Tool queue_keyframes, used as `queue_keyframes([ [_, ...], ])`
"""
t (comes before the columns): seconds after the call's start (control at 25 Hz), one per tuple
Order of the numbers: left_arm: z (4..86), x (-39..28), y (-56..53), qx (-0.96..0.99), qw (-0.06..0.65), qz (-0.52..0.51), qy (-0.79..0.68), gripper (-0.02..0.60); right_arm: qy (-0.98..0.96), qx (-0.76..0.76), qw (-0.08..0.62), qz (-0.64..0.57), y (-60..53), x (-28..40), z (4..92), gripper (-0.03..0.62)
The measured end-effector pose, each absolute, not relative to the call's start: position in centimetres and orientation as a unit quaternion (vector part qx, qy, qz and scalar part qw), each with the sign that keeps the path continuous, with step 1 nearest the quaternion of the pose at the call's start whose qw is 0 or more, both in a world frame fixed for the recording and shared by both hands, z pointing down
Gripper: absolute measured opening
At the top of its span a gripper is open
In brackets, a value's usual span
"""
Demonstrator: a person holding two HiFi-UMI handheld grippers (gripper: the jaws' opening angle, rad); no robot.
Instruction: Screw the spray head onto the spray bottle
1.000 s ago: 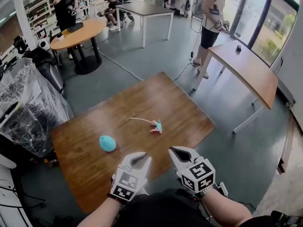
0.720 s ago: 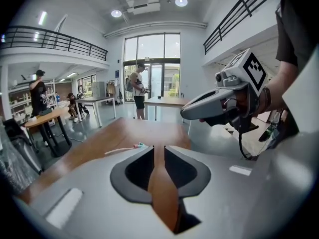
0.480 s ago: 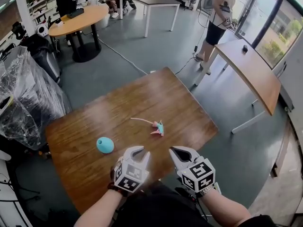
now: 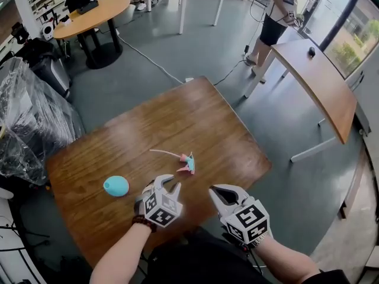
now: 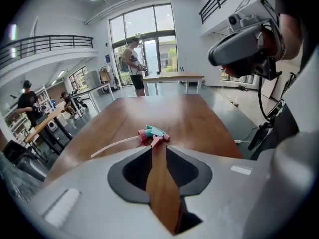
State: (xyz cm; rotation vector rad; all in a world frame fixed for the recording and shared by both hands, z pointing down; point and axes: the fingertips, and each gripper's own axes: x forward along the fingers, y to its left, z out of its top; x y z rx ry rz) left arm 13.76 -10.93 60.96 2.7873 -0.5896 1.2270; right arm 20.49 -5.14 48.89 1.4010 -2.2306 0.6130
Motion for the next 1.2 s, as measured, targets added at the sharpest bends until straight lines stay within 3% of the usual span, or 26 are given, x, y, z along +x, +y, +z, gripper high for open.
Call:
queue_keyframes([
  [0.48, 66.4, 16.1, -13.8, 0.875, 0.023, 0.457, -0.156, 0.133, -0.804, 0.488, 0.245, 0.236, -5.0, 23.7, 50.8, -0.008],
  [0.76, 67.0, 16.1, -14.1, 0.869, 0.026, 0.467, -0.162, 0.062, -0.808, 0.480, 0.246, 0.237, -5.6, 23.9, 50.9, -0.008],
  [1.2, 64.3, 16.8, -13.9, 0.884, 0.056, 0.435, -0.159, 0.048, -0.818, 0.471, 0.241, 0.226, -6.3, 24.0, 50.4, -0.008],
])
